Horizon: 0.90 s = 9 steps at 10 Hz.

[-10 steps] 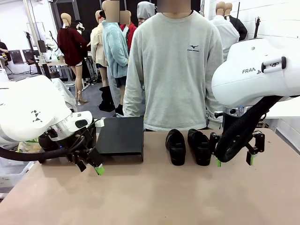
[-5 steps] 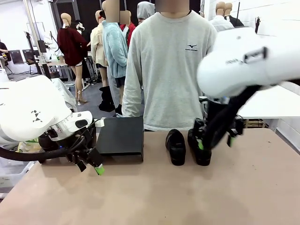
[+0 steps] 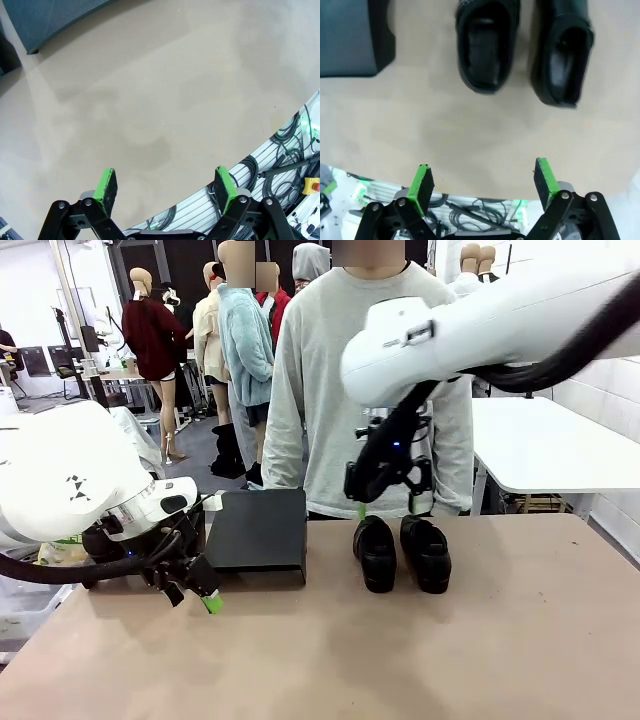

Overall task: Organize the shoes by placing them on the stand.
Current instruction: Pick up one Shoe and place it in the middle of the table.

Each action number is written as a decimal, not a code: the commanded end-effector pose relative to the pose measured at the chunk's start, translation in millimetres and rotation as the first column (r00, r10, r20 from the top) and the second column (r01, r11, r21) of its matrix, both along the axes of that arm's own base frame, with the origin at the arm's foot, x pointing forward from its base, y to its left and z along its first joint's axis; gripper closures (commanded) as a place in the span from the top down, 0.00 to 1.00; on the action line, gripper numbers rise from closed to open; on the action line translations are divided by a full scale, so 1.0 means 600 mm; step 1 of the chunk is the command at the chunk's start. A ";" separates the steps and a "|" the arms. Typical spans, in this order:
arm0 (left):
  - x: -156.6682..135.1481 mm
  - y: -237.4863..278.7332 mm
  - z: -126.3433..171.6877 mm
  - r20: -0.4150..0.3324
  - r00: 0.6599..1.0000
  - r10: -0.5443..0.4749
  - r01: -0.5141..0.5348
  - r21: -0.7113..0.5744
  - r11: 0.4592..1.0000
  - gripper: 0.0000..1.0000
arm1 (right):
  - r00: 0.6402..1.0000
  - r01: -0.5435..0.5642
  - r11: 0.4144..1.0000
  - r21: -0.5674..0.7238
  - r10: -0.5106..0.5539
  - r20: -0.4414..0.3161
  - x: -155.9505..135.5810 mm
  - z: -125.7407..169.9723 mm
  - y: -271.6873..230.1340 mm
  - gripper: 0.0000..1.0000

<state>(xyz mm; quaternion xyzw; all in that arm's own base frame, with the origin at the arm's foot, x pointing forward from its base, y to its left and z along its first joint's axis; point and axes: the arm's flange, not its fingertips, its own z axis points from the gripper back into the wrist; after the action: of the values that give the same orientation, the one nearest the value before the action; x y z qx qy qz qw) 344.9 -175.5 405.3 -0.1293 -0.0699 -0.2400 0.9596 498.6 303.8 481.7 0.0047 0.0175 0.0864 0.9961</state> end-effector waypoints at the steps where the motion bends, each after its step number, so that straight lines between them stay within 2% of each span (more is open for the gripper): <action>1: 0.000 0.004 -0.001 -0.003 1.000 -0.002 0.002 0.002 1.000 1.00 | 1.000 -0.009 0.999 -0.034 0.008 -0.026 0.046 -0.008 0.062 1.00; 3: 0.000 0.004 -0.001 -0.003 1.000 -0.002 0.002 0.002 1.000 1.00 | 0.998 -0.048 0.998 -0.044 0.046 -0.048 0.073 -0.052 0.103 1.00; 6: 0.000 0.004 -0.001 -0.003 1.000 -0.002 0.002 0.002 1.000 1.00 | 0.997 -0.042 0.994 -0.102 0.035 -0.069 0.105 -0.118 0.107 1.00; 8: 0.000 0.004 -0.001 -0.003 1.000 -0.002 0.002 0.002 1.000 1.00 | 0.997 -0.013 0.996 -0.083 0.007 -0.079 0.113 -0.131 0.093 1.00; 9: 0.000 0.004 -0.001 -0.003 1.000 -0.002 0.002 0.002 1.000 1.00 | 0.996 -0.049 0.997 -0.067 0.044 -0.078 0.100 -0.135 0.102 1.00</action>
<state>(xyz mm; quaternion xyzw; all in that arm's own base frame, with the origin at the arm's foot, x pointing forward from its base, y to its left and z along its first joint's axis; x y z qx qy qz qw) 344.9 -175.3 405.2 -0.1290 -0.0699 -0.2397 0.9597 564.5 358.4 396.1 -0.0292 0.0602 0.1027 0.9925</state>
